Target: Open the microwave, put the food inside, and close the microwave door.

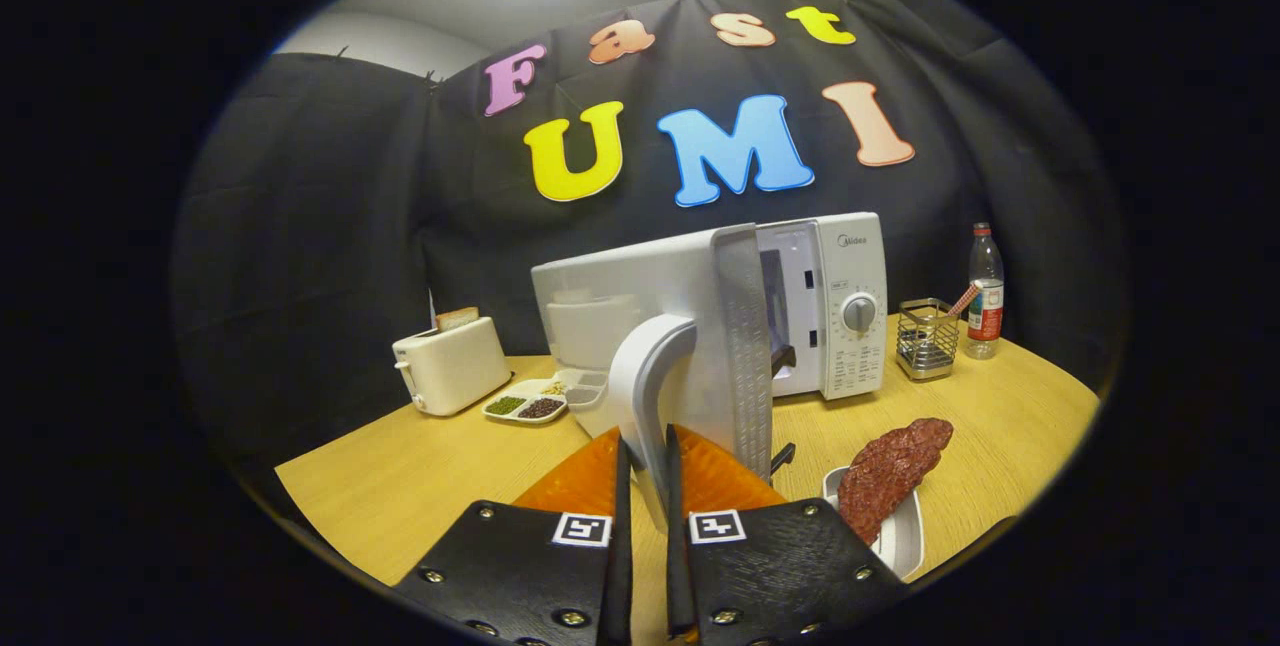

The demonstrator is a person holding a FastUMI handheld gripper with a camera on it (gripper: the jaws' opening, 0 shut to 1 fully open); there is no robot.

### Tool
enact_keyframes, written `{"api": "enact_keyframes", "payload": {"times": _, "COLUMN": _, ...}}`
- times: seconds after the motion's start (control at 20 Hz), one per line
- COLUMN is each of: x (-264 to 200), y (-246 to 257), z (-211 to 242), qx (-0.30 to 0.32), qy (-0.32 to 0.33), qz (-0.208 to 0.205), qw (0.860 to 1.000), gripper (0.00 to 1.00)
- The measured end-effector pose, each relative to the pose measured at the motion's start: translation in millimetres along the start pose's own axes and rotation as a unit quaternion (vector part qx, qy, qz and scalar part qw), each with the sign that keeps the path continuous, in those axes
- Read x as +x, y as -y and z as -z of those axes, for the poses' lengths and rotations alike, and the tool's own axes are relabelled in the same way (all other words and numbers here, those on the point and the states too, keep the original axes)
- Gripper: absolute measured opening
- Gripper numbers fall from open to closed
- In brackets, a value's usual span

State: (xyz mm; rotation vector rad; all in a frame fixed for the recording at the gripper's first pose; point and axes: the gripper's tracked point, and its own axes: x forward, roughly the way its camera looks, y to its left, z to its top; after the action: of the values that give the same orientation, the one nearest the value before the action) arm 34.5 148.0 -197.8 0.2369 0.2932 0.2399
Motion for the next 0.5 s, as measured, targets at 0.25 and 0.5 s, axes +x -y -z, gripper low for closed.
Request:
{"api": "enact_keyframes", "payload": {"times": 0.25, "x": -18.8, "y": -62.7, "z": 14.9, "qx": -0.029, "qy": 0.013, "qz": -0.006, "qw": 0.999, "gripper": 0.14}}
{"api": "enact_keyframes", "payload": {"times": 0.5, "x": -30.6, "y": -130.6, "z": 34.9, "qx": -0.031, "qy": 0.012, "qz": -0.027, "qw": 0.999, "gripper": 0.13}}
